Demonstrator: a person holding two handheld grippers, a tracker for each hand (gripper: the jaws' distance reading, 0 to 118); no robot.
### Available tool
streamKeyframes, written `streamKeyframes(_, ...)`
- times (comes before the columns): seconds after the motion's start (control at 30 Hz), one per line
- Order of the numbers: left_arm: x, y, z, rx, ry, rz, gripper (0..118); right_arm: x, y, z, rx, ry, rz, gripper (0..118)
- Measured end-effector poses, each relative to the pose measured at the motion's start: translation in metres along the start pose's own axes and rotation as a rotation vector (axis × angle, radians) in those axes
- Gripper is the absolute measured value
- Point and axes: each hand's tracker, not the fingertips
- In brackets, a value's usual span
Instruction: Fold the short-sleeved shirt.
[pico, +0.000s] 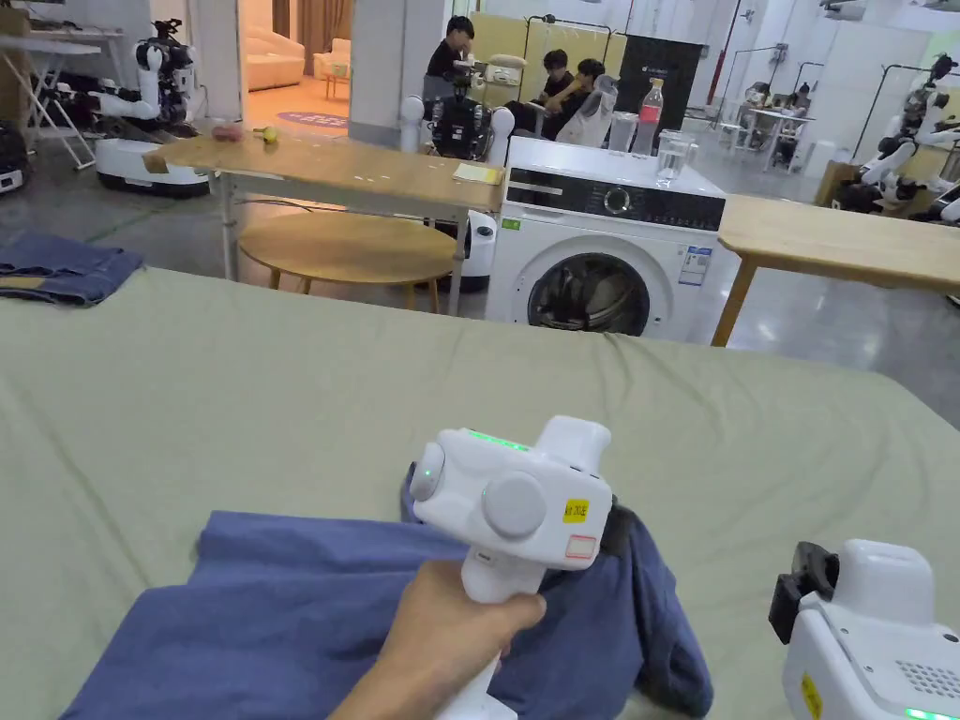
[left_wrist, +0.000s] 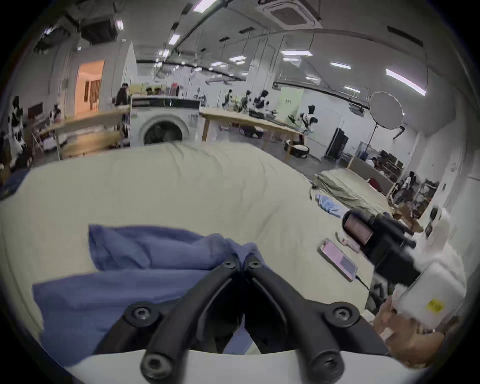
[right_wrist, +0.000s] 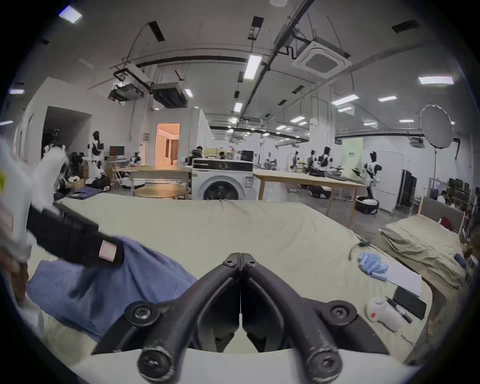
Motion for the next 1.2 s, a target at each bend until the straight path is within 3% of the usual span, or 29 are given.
streamKeyframes(0.07,0.0,-0.012,-0.005,-0.022,-0.006,0.022,0,0.006,-0.004,0.0,-0.012,-0.012,-0.006,0)
streamKeyframes(0.13,-0.002,-0.017,-0.006,-0.037,-0.011,0.038,32,0.008,-0.006,0.0,-0.021,-0.012,-0.013,0)
streamKeyframes(0.23,-0.007,-0.014,0.007,-0.034,-0.009,0.062,54,0.005,-0.005,0.003,-0.027,0.0,-0.018,0)
streamKeyframes(0.5,-0.036,-0.017,0.092,0.169,0.168,0.035,47,-0.029,0.009,0.006,-0.009,0.089,-0.033,0)
streamKeyframes(0.6,-0.05,-0.028,0.119,0.219,0.265,0.018,0,-0.047,0.011,0.006,-0.006,0.123,-0.043,0)
streamKeyframes(0.67,-0.06,-0.036,0.134,0.22,0.359,0.012,0,-0.058,0.012,0.005,-0.009,0.144,-0.045,0)
streamKeyframes(0.77,-0.084,-0.046,0.157,0.195,0.348,0.056,0,-0.074,0.011,0.004,-0.014,0.174,-0.044,0)
streamKeyframes(0.87,-0.107,-0.058,0.182,0.155,0.444,0.087,0,-0.085,0.011,0.002,-0.024,0.197,-0.04,0)
streamKeyframes(1.03,-0.161,-0.079,0.218,0.037,0.503,0.283,0,-0.094,0.008,-0.003,-0.044,0.217,-0.019,0)
streamKeyframes(1.13,-0.178,-0.097,0.227,-0.068,0.526,0.333,0,-0.094,0.005,-0.007,-0.064,0.222,-0.014,0)
streamKeyframes(1.17,-0.184,-0.104,0.227,-0.116,0.534,0.347,6,-0.094,0.003,-0.008,-0.07,0.221,-0.015,0)
streamKeyframes(1.2,-0.189,-0.111,0.227,-0.155,0.546,0.367,21,-0.093,0.001,-0.009,-0.075,0.22,-0.014,0)
